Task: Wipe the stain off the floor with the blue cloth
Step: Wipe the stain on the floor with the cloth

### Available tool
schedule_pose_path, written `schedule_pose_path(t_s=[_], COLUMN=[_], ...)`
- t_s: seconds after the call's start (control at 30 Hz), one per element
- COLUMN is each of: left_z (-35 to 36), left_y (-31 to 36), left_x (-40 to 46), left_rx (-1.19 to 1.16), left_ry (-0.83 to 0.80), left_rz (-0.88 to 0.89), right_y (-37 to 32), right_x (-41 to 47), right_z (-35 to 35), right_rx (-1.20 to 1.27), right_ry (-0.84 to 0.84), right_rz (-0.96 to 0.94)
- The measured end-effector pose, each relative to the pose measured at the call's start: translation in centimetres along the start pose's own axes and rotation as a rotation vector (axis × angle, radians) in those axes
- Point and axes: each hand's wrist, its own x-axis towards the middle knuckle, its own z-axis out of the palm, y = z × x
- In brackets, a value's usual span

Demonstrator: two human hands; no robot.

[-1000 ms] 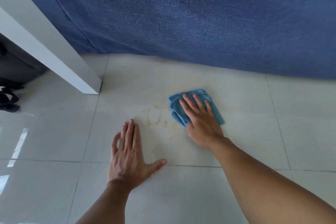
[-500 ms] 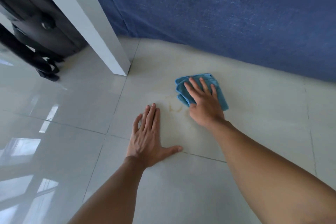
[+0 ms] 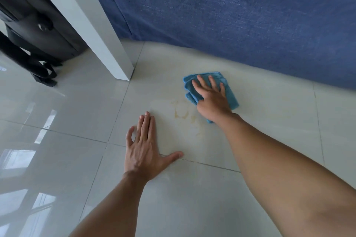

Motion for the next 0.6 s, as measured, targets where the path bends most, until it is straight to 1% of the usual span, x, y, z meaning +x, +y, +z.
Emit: schedule_pose_path(t_s=[0.1, 0.2, 0.27, 0.33, 0.5, 0.6], left_z=[0.0, -0.1, -0.2, -0.2, -0.1, 0.0], left_y=[0.0, 0.2, 0.1, 0.0, 0.0, -0.1], left_x=[-0.1, 0.0, 0.2, 0.3, 0.1, 0.1], left_rx=[0.009, 0.006, 0.009, 0.014, 0.014, 0.008], left_ry=[-0.011, -0.015, -0.018, -0.021, -0.018, -0.020], left_rz=[-0.001, -0.002, -0.006, -0.003, -0.001, 0.004], right_y=[-1.3, -0.1, 1.2, 1.9, -0.1, -1.8], right_x=[-0.1, -0.8, -0.6, -0.4, 0.0, 0.4], right_z=[0.7, 1.2, 0.6, 0.1, 0.4, 1.0], right_rx=[0.019, 0.112, 0.174, 0.179, 0.043, -0.002], right_ry=[-0.044, -0.080, -0.099, -0.099, -0.048, -0.075], right_rz=[-0.157, -0.295, -0.294, -0.268, -0.201, -0.232])
